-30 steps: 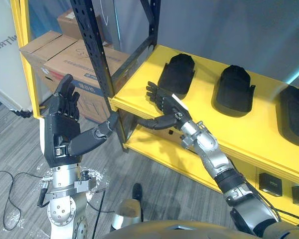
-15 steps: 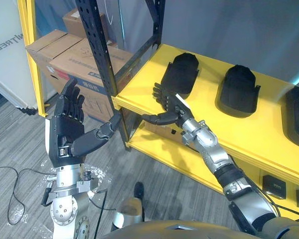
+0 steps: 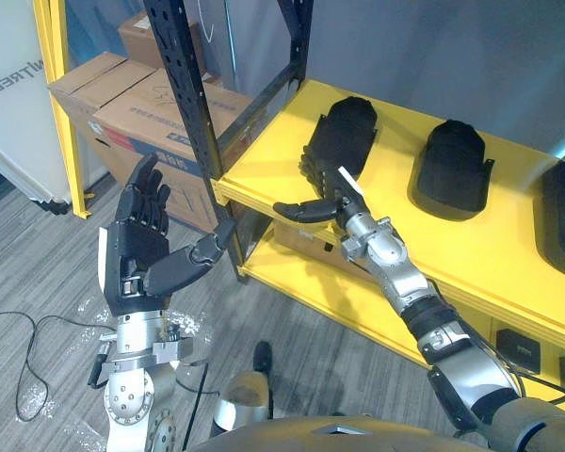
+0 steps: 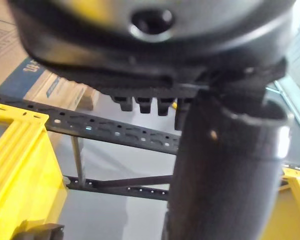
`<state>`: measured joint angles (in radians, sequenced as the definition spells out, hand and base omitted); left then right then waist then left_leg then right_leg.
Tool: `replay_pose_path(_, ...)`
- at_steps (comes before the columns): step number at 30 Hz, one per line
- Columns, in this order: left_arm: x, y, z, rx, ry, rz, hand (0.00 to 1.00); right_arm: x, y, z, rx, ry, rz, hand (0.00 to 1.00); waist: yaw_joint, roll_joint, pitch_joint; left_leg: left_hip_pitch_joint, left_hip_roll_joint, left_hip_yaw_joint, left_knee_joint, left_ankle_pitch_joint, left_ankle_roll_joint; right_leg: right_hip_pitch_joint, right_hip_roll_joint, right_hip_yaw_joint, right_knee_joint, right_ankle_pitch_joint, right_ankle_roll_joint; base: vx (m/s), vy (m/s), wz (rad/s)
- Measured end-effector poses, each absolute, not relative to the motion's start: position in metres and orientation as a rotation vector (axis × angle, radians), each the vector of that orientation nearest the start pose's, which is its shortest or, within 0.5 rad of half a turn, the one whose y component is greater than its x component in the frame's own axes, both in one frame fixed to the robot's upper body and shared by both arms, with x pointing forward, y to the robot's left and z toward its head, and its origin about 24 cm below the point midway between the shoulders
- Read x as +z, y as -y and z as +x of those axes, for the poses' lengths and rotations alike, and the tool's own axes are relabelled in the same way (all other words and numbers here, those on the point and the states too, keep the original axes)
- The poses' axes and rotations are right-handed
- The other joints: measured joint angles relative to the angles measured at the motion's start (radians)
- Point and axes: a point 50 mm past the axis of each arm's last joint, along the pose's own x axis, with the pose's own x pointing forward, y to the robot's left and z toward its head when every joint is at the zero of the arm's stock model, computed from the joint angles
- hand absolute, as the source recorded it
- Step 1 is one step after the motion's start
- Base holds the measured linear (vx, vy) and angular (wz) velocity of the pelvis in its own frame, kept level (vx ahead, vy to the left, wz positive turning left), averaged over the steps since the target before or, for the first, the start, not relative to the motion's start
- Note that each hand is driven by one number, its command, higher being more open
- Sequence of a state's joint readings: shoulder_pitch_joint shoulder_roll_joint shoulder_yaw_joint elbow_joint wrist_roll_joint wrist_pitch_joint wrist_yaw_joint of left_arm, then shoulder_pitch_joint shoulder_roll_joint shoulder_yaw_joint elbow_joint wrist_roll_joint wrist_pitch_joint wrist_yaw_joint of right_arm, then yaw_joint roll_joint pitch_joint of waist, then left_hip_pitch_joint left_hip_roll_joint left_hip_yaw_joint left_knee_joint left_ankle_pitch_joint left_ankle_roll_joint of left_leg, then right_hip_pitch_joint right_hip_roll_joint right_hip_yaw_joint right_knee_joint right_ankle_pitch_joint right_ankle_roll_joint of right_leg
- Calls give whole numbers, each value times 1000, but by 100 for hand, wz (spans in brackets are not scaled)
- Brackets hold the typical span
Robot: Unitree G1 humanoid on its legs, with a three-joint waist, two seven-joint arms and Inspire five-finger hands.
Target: Walk over and take three plastic housings, then place them on the shelf
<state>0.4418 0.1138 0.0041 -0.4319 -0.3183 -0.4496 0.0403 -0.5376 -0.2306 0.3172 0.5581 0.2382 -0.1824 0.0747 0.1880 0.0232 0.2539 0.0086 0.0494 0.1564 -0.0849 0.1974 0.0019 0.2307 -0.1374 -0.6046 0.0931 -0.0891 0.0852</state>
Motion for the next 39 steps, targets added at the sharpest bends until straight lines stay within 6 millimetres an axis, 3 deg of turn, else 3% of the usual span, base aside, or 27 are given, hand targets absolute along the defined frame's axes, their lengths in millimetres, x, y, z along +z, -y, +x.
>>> replay_pose_path(8,95,-191,158,158,440,-212,100,75,110,347,326,87,-170,100,1,7,4,0,1,-5,-1,3,-2,-1,-1,-4,9,-4,-4,0,0,2)
replay_pose_path(10,94,-190,158,157,433,-228,100,78,110,351,323,90,-175,100,0,20,11,-1,3,-7,-1,5,-4,-2,0,-6,11,-4,-5,0,0,0)
replay_pose_path(21,93,-187,159,144,428,-236,100,80,107,351,361,98,-174,100,-3,21,11,-2,5,-8,-1,5,-4,-3,1,-7,10,-6,-7,0,0,0)
replay_pose_path(24,92,-187,158,146,420,-235,100,89,100,337,403,171,-141,100,-4,21,11,-1,6,3,0,2,-4,-5,1,1,8,-6,-7,0,0,-8)
replay_pose_path(29,86,-188,154,163,389,-233,100,125,87,305,477,388,-75,100,-28,19,10,2,14,30,0,-3,-7,-17,2,26,10,-5,-6,4,-9,-13)
replay_pose_path(33,85,-185,155,173,382,-252,100,146,91,290,448,499,-42,100,-41,14,6,6,17,41,0,-6,-8,-20,2,38,9,-5,-6,-5,-7,-12)
replay_pose_path(36,85,-185,154,183,379,-256,100,149,99,286,396,519,-24,100,-52,11,1,5,20,56,0,-8,-7,-31,2,53,10,-5,-7,-8,2,-15)
replay_pose_path(39,85,-184,155,199,375,-264,100,134,111,285,307,443,-45,100,-60,1,-15,4,22,70,-1,-11,-7,-38,2,65,9,-4,-6,14,-5,-13)
